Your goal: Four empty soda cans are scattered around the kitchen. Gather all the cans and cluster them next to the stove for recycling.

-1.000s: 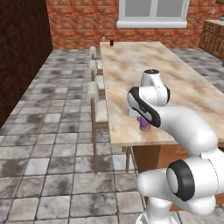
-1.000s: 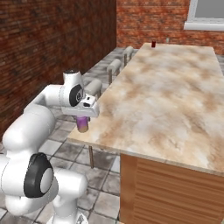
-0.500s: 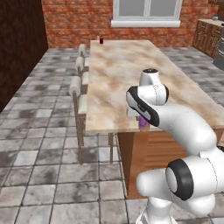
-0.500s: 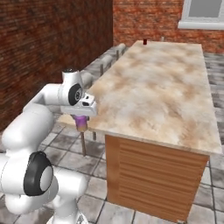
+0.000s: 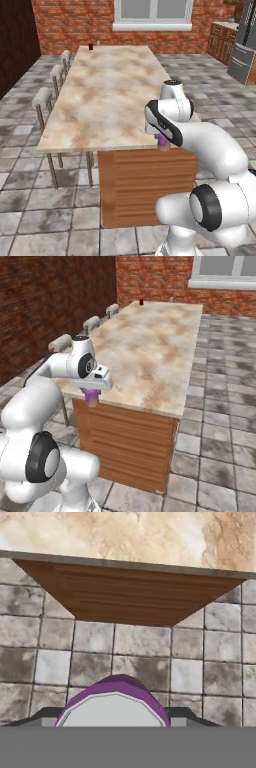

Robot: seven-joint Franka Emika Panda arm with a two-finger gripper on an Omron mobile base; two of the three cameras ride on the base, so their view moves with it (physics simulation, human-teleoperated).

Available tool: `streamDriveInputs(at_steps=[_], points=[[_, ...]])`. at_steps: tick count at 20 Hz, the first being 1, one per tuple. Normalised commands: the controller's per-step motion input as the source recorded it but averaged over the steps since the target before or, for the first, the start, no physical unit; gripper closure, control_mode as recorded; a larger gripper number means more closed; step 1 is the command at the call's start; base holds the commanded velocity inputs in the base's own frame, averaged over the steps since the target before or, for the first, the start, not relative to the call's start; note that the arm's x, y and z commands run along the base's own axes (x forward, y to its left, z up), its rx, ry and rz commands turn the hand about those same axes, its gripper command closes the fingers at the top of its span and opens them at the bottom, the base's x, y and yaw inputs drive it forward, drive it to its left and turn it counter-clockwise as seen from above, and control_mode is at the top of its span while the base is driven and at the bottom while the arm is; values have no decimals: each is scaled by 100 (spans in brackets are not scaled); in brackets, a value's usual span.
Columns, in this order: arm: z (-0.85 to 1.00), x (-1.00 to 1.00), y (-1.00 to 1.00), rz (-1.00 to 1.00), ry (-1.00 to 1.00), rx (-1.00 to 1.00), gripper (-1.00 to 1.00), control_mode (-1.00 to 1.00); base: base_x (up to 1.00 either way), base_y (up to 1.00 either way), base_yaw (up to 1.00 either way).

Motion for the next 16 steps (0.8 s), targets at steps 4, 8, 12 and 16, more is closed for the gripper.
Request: streamDriveInputs(at_steps=[4,8,12,16], points=[[0,0,0,0,0,0,100,100,-3,-100,0],[0,0,0,0,0,0,100,100,-15,-100,-7],[0,0,0,0,0,0,100,100,-3,-80,-20],[0,0,0,0,0,0,100,100,-3,-62,-26]])
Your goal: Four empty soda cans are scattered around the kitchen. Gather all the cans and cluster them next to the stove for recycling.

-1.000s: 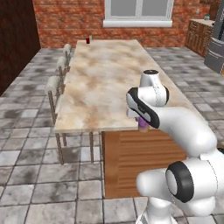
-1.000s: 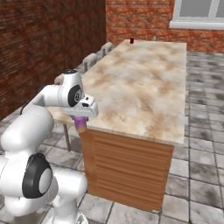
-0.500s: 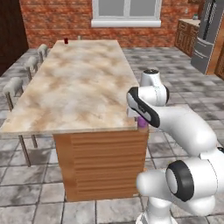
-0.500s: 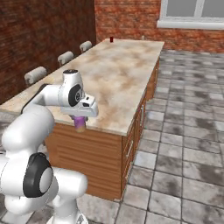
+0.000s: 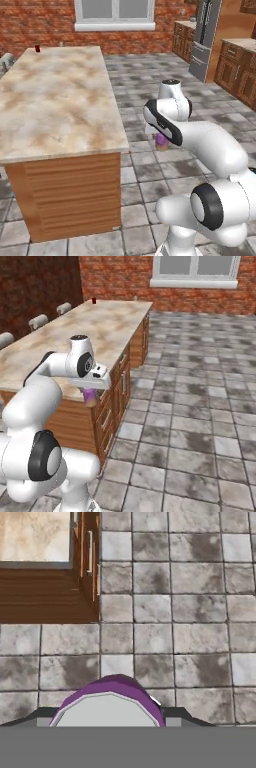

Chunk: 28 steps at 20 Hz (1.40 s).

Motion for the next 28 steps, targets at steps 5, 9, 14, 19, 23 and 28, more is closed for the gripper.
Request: streamDriveInputs(at_steps=[5,9,14,19,23,28], points=[[0,0,0,0,0,0,100,100,0,-53,-31],[0,0,0,0,0,0,100,100,0,-44,-36],[0,0,0,0,0,0,100,100,0,-46,-35],[0,0,0,0,0,0,100,100,0,-44,-34],[0,0,0,0,0,0,100,100,0,-47,-34],[0,0,0,0,0,0,100,100,0,-49,-33]])
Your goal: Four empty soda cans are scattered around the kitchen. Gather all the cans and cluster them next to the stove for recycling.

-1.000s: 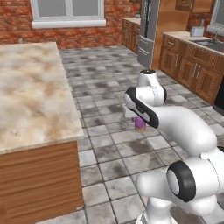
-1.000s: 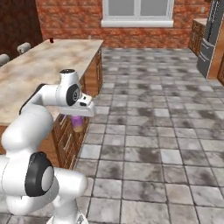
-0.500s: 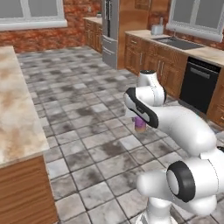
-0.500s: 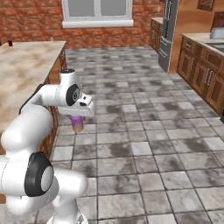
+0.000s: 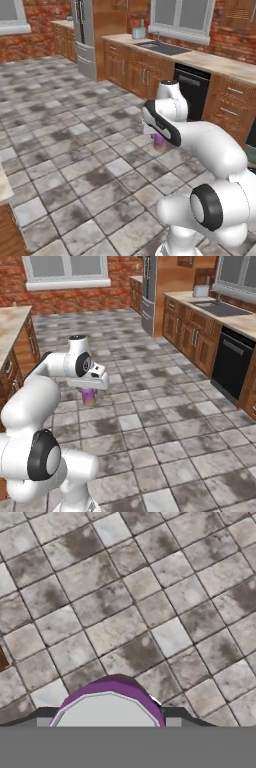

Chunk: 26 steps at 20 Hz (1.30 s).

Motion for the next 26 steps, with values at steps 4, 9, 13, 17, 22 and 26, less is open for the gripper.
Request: streamDriveInputs(at_steps=[4,9,13,17,22,26], points=[[0,0,0,0,0,0,100,100,-1,-48,-32],[0,0,0,0,0,0,100,100,0,-47,-33],[0,0,0,0,0,0,100,100,0,-47,-32],[0,0,0,0,0,0,100,100,0,-44,-31],[0,0,0,0,0,0,100,100,0,-44,-28],[0,0,0,0,0,0,100,100,0,-38,-25]])
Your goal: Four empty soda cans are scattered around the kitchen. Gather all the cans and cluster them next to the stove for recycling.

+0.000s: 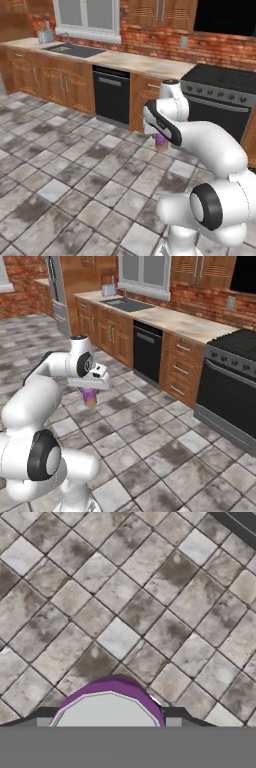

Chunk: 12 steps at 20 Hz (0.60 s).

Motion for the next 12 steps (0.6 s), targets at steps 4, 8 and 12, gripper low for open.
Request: streamDriveInputs(at_steps=[4,8,12], points=[[0,0,0,0,0,0,100,100,0,-40,-27],[0,0,0,0,0,0,100,100,0,-44,-28],[0,0,0,0,0,0,100,100,0,-54,-30]])
